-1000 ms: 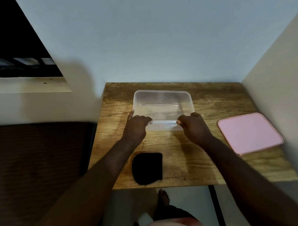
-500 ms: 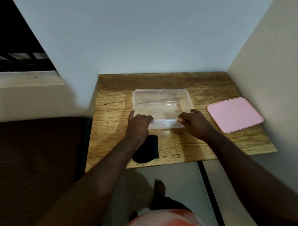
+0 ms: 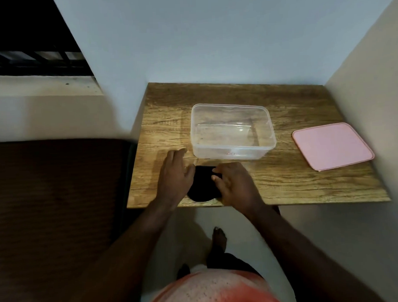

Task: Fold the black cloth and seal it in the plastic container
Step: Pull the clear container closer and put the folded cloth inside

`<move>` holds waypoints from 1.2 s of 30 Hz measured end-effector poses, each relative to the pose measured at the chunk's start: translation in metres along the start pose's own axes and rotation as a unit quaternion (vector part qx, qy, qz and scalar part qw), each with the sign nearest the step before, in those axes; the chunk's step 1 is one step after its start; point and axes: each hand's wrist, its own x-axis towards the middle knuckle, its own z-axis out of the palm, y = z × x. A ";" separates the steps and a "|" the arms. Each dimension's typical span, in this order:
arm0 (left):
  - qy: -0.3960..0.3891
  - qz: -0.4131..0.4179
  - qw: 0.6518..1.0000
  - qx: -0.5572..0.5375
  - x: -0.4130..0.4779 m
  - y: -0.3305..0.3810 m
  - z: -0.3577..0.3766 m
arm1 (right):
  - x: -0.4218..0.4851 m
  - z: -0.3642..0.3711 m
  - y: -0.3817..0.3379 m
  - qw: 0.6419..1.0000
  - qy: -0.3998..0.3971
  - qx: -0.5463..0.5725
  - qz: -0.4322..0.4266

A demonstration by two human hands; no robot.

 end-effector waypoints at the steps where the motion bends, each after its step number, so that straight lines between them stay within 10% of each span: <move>1: -0.038 -0.036 0.999 0.000 -0.003 -0.005 0.004 | -0.004 0.012 0.002 0.999 -0.034 -0.017 0.007; 17: -0.273 -0.120 0.936 0.186 0.033 -0.002 0.017 | -0.023 0.053 0.017 0.988 -0.136 -0.066 0.034; 26: -0.284 -0.063 0.957 0.003 0.013 0.009 -0.007 | -0.035 0.047 0.010 0.989 -0.031 0.101 0.102; 36: -0.132 -0.115 0.934 -0.311 0.026 0.067 -0.029 | 0.015 -0.028 -0.032 0.728 0.096 0.613 0.291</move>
